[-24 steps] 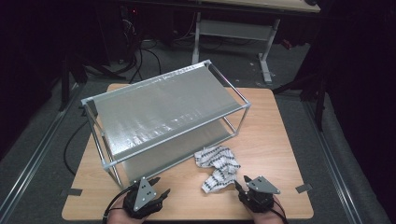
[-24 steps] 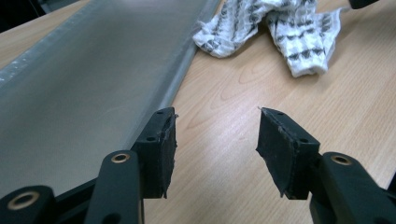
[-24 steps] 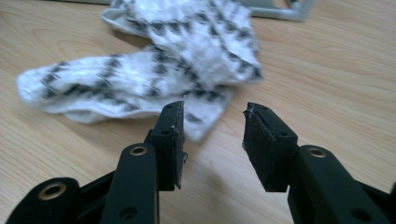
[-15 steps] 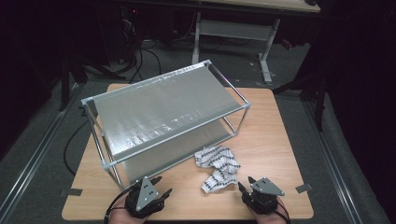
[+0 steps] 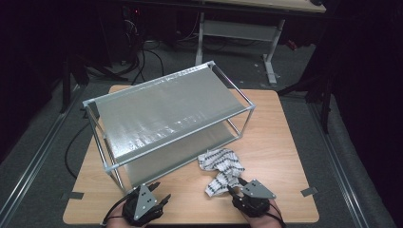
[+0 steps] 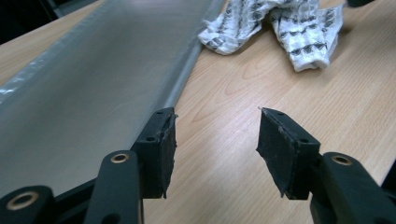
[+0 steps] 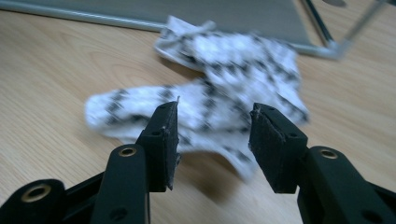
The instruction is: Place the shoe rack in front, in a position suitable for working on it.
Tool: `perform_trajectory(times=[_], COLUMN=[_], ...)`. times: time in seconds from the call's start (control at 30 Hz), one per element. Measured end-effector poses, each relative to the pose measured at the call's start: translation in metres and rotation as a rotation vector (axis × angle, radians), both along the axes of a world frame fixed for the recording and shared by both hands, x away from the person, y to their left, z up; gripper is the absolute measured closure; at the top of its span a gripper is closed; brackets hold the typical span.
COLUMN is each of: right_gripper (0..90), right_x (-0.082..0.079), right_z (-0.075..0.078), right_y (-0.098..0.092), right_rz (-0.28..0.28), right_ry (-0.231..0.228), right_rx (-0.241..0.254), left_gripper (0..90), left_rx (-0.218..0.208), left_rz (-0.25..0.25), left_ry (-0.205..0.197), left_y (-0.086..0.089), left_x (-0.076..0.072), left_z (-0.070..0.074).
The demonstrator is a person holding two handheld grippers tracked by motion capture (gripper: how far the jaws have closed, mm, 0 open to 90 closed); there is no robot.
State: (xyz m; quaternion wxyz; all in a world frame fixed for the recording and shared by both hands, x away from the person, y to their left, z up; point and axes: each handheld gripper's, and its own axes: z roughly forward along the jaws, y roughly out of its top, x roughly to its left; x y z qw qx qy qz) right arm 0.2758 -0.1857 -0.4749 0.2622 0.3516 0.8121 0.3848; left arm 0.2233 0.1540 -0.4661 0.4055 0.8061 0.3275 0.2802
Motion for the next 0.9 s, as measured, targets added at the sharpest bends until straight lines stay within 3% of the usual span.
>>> perform_trajectory(times=[0.13, 0.3, 0.57, 0.73, 0.9], right_gripper=[51.1, 51.1, 50.7, 49.4, 49.5], right_x=[0.005, 0.007, 0.006, 0.003, 0.003], right_z=[-0.002, -0.004, -0.005, -0.005, -0.007], right_y=[0.015, 0.020, 0.016, 0.015, 0.011], right_rz=[0.045, 0.061, 0.055, 0.072, 0.059], right_ry=[-0.002, 0.004, 0.015, -0.026, -0.006], right_rx=[-0.018, -0.018, -0.015, -0.084, -0.064], left_gripper=[46.4, 46.4, 46.4, 46.4, 46.4], left_rx=[0.002, -0.009, 0.002, 0.004, 0.010], left_rz=[0.026, 0.048, 0.030, 0.022, 0.010], left_ry=[0.003, 0.010, 0.014, 0.020, 0.019], left_y=[0.009, 0.016, 0.010, 0.007, 0.004], left_x=[-0.006, -0.007, -0.006, -0.004, -0.003], left_z=[-0.001, -0.001, -0.002, -0.004, -0.003])
